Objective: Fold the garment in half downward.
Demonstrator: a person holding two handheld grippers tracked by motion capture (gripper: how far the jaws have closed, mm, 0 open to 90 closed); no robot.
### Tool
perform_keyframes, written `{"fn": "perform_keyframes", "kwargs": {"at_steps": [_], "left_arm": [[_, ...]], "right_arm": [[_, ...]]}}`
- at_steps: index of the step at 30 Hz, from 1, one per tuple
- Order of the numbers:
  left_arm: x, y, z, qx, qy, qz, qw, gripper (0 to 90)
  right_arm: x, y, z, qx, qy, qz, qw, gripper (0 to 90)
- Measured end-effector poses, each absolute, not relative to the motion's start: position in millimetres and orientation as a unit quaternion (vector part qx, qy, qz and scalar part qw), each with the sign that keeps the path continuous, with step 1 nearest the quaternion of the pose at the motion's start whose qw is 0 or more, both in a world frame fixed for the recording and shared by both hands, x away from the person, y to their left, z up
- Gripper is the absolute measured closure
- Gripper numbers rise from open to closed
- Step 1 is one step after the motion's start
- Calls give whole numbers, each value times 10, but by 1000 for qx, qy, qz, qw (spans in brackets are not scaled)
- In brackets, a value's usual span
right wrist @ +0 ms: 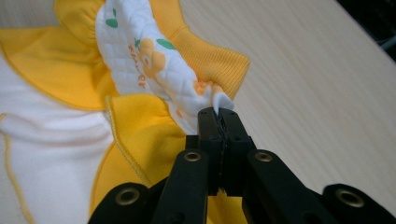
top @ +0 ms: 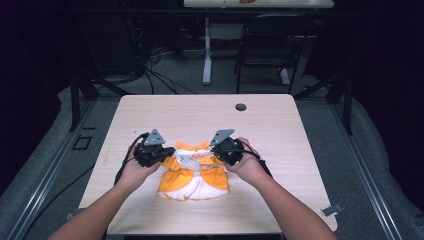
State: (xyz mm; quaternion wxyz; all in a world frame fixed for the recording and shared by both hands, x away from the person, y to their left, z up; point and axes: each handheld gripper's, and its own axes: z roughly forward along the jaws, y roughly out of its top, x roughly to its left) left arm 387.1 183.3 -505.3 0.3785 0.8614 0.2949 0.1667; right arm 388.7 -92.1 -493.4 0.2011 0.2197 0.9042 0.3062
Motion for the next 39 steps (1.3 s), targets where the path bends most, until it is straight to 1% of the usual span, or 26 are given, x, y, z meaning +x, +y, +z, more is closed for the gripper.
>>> {"fn": "perform_keyframes", "kwargs": {"at_steps": [10, 18, 21, 23, 24, 25, 27, 33, 35, 37, 39], "left_arm": [[3726, 1850, -5187, 862, 298, 146, 383, 872], [3563, 1851, -5295, 864, 294, 135, 385, 841], [3523, 1883, -5296, 862, 296, 130, 391, 809], [3504, 1915, -5253, 858, 299, 127, 398, 792], [3504, 1915, -5253, 858, 299, 127, 398, 770], [3506, 1927, -5230, 857, 298, 127, 400, 770], [3502, 1939, -5180, 851, 305, 121, 410, 726], [3522, 1955, -5036, 841, 307, 128, 426, 656], [3554, 1967, -5029, 837, 314, 133, 427, 659], [3609, 1983, -5042, 834, 325, 136, 424, 692], [3673, 1990, -5072, 831, 342, 140, 416, 745]], "right_arm": [[3732, -957, -5093, 227, 905, 314, 175, 883], [3587, -1004, -5172, 231, 905, 322, 155, 859], [3533, -1015, -5179, 232, 905, 322, 154, 827], [3513, -1027, -5170, 236, 902, 328, 153, 816], [3513, -1027, -5170, 236, 902, 328, 153, 816], [3501, -1047, -5130, 241, 900, 331, 150, 795], [3501, -1064, -5084, 245, 896, 338, 152, 794], [3536, -1087, -4989, 259, 883, 361, 150, 807], [3564, -1086, -4987, 265, 881, 360, 153, 821], [3610, -1079, -4997, 270, 880, 358, 154, 832], [3665, -1072, -5014, 279, 879, 356, 151, 841]]}}
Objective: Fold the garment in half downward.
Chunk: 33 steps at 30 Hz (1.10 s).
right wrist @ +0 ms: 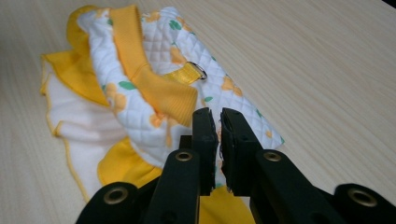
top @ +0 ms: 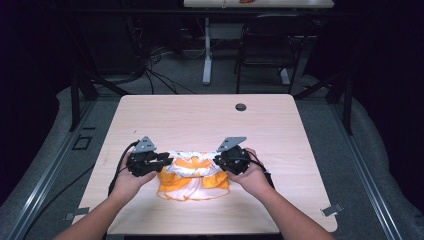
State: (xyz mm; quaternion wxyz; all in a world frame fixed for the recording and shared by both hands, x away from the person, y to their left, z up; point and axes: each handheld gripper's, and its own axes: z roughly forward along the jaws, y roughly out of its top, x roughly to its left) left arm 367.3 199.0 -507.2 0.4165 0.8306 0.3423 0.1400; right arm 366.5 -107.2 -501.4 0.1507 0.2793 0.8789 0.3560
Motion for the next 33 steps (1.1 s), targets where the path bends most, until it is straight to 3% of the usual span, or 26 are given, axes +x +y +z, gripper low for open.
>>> {"fn": "perform_keyframes", "kwargs": {"at_steps": [8, 17, 33], "left_arm": [[3831, 1923, -5226, 840, 363, 124, 384, 876], [3738, 1866, -5254, 849, 343, 104, 387, 889], [3472, 1916, -5281, 860, 316, 84, 392, 894]], "right_arm": [[3841, -1020, -5128, 301, 875, 356, 127, 877], [3819, -979, -5165, 287, 882, 362, 94, 885], [3546, -985, -5170, 257, 892, 364, 75, 893]]}}
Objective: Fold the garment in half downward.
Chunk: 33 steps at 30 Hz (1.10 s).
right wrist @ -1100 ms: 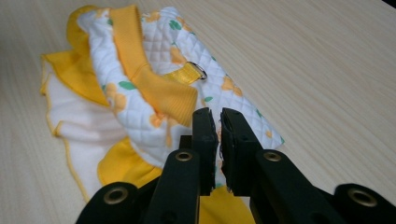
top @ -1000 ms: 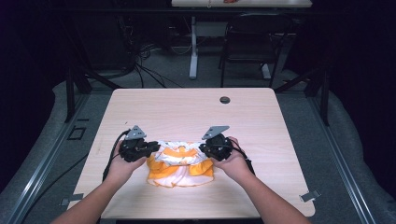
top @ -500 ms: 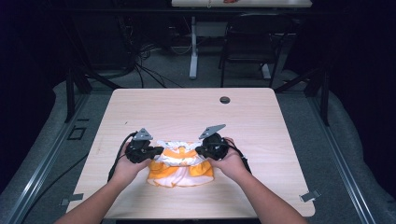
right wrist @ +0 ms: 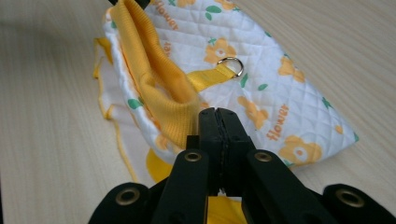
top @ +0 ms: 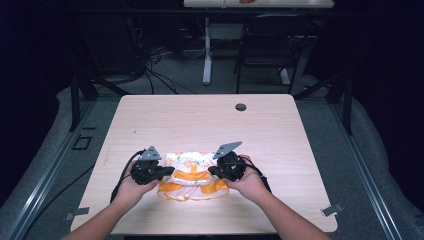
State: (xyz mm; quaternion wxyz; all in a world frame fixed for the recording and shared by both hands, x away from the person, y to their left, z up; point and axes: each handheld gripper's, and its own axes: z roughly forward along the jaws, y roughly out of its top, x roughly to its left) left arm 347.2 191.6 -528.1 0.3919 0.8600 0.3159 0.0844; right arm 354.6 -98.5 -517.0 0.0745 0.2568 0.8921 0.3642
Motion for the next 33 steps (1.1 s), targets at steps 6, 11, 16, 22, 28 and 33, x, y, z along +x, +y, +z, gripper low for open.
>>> {"fn": "perform_keyframes", "kwargs": {"at_steps": [6, 11, 16, 22, 28, 33], "left_arm": [[3376, 1899, -5281, 864, 306, 75, 393, 894], [3301, 1868, -5345, 872, 295, 73, 384, 894], [3224, 1865, -5450, 877, 291, 68, 376, 893], [3187, 1886, -5561, 881, 292, 71, 366, 882], [3172, 1907, -5623, 876, 297, 70, 373, 878], [3172, 1906, -5600, 876, 297, 71, 374, 874]], "right_arm": [[3425, -982, -5179, 242, 899, 357, 70, 893], [3338, -999, -5254, 238, 904, 350, 64, 893], [3271, -1014, -5368, 239, 908, 341, 58, 893], [3237, -1051, -5490, 247, 909, 331, 51, 893], [3239, -1092, -5552, 257, 908, 328, 50, 893], [3227, -1110, -5502, 261, 903, 338, 49, 893]]}}
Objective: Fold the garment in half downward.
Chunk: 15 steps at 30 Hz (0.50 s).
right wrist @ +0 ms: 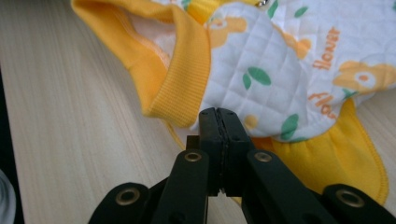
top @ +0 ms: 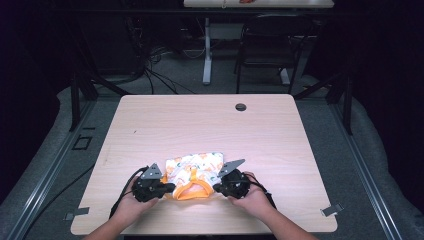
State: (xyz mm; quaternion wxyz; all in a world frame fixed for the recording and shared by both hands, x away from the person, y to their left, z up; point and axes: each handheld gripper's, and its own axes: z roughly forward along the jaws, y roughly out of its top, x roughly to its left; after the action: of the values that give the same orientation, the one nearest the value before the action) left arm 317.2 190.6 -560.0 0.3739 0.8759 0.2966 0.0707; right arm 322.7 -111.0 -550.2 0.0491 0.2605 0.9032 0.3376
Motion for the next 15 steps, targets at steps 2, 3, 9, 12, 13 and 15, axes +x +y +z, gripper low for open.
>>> {"fn": "perform_keyframes", "kwargs": {"at_steps": [2, 3, 9, 12, 13, 15], "left_arm": [[3171, 1901, -5587, 876, 296, 70, 374, 874], [3171, 1898, -5584, 877, 295, 69, 373, 874], [3179, 1891, -5618, 877, 296, 64, 373, 877], [3181, 1891, -5624, 877, 295, 66, 373, 877], [3182, 1892, -5624, 878, 294, 67, 372, 877], [3184, 1896, -5626, 879, 292, 67, 371, 877]], "right_arm": [[3227, -1097, -5446, 266, 895, 354, 53, 894], [3243, -1095, -5410, 261, 896, 356, 54, 894], [3326, -1008, -5364, 275, 883, 375, 69, 870], [3368, -938, -5440, 274, 889, 362, 56, 877], [3369, -921, -5479, 274, 892, 355, 52, 886], [3369, -921, -5524, 271, 898, 344, 47, 894]]}}
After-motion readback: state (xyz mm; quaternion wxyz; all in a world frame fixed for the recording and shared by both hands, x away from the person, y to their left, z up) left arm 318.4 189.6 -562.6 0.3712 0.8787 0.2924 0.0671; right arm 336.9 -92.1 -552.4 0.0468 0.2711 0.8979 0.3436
